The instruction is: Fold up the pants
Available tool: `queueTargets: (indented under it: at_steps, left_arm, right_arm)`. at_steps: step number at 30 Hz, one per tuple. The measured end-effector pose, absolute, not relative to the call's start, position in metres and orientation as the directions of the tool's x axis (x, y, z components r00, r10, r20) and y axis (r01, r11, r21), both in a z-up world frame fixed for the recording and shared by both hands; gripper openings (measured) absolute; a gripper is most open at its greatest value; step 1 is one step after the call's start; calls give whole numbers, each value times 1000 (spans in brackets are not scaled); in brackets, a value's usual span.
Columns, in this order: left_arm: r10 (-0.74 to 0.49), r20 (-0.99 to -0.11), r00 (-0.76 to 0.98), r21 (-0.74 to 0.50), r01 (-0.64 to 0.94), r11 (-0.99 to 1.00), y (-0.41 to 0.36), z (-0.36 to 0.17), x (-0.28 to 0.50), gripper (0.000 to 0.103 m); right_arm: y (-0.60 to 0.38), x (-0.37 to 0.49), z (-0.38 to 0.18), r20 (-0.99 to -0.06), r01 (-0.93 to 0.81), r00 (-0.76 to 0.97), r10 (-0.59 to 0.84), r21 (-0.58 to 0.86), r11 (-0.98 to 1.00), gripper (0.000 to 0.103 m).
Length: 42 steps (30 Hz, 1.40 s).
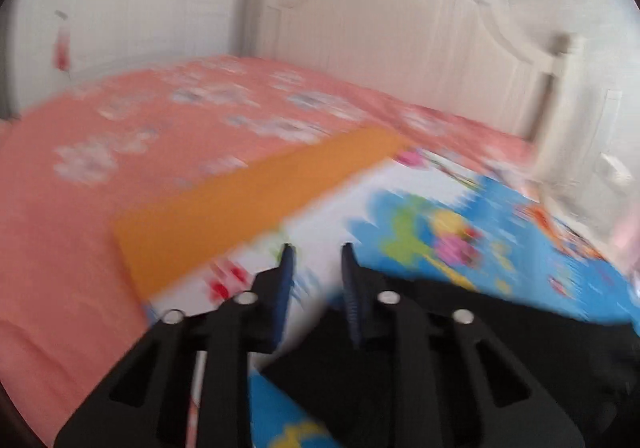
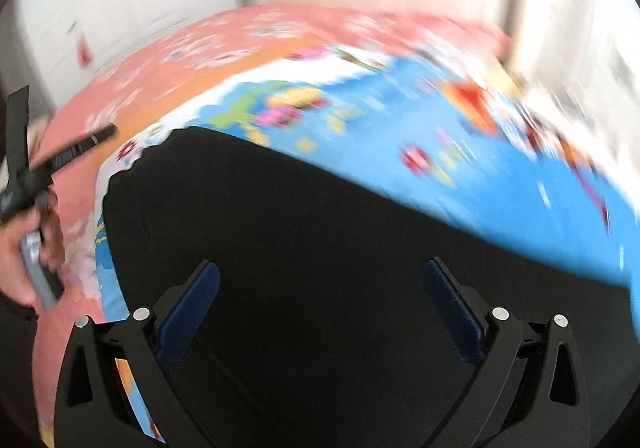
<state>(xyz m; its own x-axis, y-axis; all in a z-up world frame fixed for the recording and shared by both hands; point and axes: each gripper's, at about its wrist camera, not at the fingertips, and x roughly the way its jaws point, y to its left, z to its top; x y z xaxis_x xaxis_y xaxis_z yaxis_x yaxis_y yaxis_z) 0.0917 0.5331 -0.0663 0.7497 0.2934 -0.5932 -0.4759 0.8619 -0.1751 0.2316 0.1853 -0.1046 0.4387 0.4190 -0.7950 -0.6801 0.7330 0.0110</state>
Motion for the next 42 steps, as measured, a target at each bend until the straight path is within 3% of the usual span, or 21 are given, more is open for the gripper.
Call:
queueTargets:
  at_steps: [3, 4, 5, 7, 9, 11, 13, 16, 20, 25, 33, 37, 41, 42]
  left_arm:
    - [147, -647, 749, -154, -317, 936, 509, -91, 86, 18]
    - [151, -670, 727, -118, -305, 945, 504, -101, 86, 19]
    - [197, -685, 702, -74, -336, 939, 504, -111, 88, 28]
    - [286, -675, 680, -108, -475, 873, 529, -117, 74, 31]
    - [291, -639, 712, -237, -542, 806, 554, -114, 50, 28]
    - [199, -578, 791, -441, -509, 739, 570, -112, 21, 28]
    - [113, -543, 832, -546, -452, 706, 569, -116, 6, 28]
    - [-32, -478, 878, -695, -356, 624, 558, -130, -11, 28]
    - [-113, -463, 879, -751, -321, 577, 539, -143, 0, 28]
    - [-106, -472, 875, -760, -342, 553, 544, -147, 20, 20]
    - [-38, -509, 860, -623, -338, 705, 532, -108, 27, 14]
    - [-65, -561, 825, -658, -397, 640, 543, -136, 32, 14]
    - [-70, -512, 856, -705, -373, 604, 551, -142, 20, 28]
    - [-70, -498, 865, -724, -370, 583, 555, -144, 18, 28]
  right_arm:
    - [237, 244, -99, -810, -718, 389, 439, 32, 695, 94]
    - [257, 246, -99, -813, -735, 384, 439, 18, 678, 88]
    - [275, 248, -100, -817, -755, 376, 437, 4, 656, 85]
    - [306, 251, -108, -832, -794, 333, 444, 6, 607, 73]
    - [331, 256, -124, -853, -814, 299, 427, 6, 581, 72]
    - [348, 267, -142, -871, -814, 280, 405, 8, 580, 64]
    - [356, 274, -155, -875, -808, 317, 366, -47, 587, 53]
    - [355, 282, -164, -870, -789, 341, 355, -60, 611, 54]
    - [354, 281, -167, -856, -785, 366, 364, -73, 616, 58]
    - [352, 288, -168, -859, -764, 379, 345, -81, 640, 76]
    - [348, 286, -159, -809, -732, 473, 349, -141, 666, 75]
    - [349, 287, -158, -810, -735, 476, 343, -152, 661, 75]
    - [348, 275, -143, -778, -764, 457, 431, -95, 638, 75]
    - [351, 270, -141, -777, -779, 439, 450, -80, 622, 75]
